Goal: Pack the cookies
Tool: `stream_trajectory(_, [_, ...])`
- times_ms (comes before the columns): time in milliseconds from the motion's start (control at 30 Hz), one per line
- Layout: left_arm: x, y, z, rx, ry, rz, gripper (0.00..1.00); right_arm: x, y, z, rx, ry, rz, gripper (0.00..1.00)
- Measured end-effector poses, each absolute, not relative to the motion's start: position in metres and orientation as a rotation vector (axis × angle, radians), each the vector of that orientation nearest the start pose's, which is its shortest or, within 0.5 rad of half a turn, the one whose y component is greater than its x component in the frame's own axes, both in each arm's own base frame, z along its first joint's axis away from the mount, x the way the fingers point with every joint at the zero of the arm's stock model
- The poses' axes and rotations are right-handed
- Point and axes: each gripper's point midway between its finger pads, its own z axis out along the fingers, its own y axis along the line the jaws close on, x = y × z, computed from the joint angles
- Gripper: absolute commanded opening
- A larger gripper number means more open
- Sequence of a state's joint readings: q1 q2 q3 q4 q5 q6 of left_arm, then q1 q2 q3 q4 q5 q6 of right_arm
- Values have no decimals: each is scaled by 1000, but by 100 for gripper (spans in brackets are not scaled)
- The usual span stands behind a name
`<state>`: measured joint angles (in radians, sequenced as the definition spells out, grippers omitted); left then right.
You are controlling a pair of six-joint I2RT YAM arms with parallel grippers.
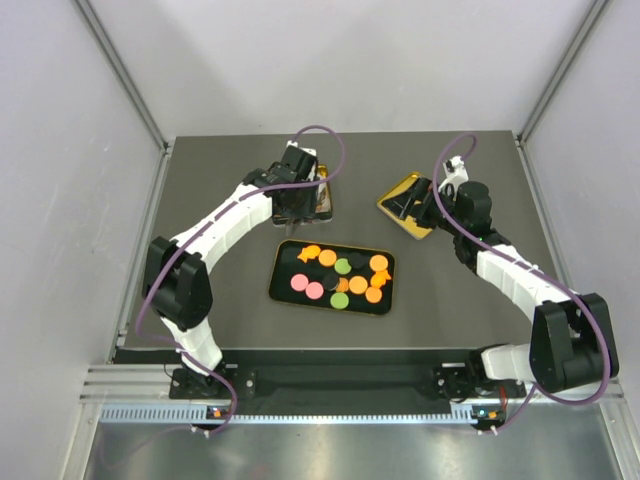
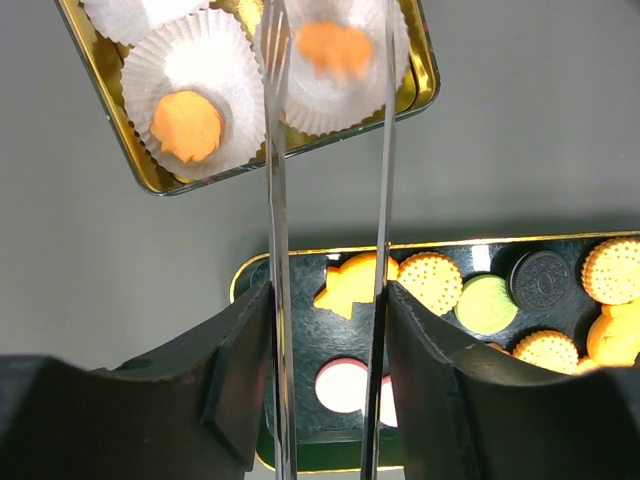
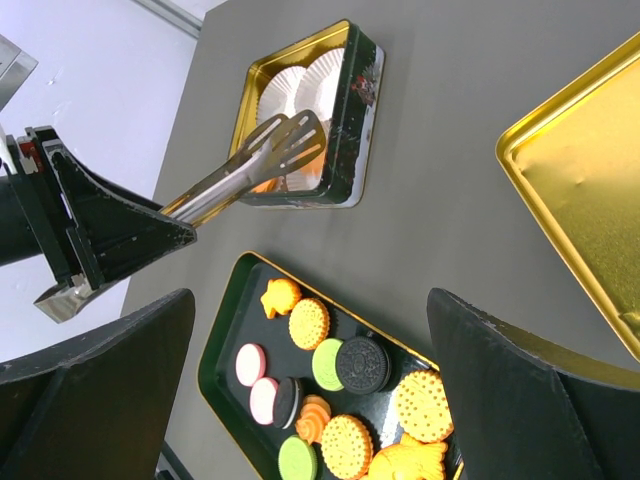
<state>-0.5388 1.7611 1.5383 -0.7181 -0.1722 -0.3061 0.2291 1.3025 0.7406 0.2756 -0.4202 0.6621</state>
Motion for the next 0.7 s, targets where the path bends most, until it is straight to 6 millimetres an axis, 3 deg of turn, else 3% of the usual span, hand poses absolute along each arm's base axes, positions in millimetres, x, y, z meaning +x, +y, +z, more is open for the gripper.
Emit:
stream_trajectory(467, [380,-206,155,247,2489,-127,49,363,182,194,114,1952,994,100])
stream_trajectory(567, [373,-204,170,249,2470,-137,49,363,182,194,114,1952,994,100])
stream_trajectory(700, [356,-202,208,258,2401,-173,50,363,182,194,114,1952,994,100])
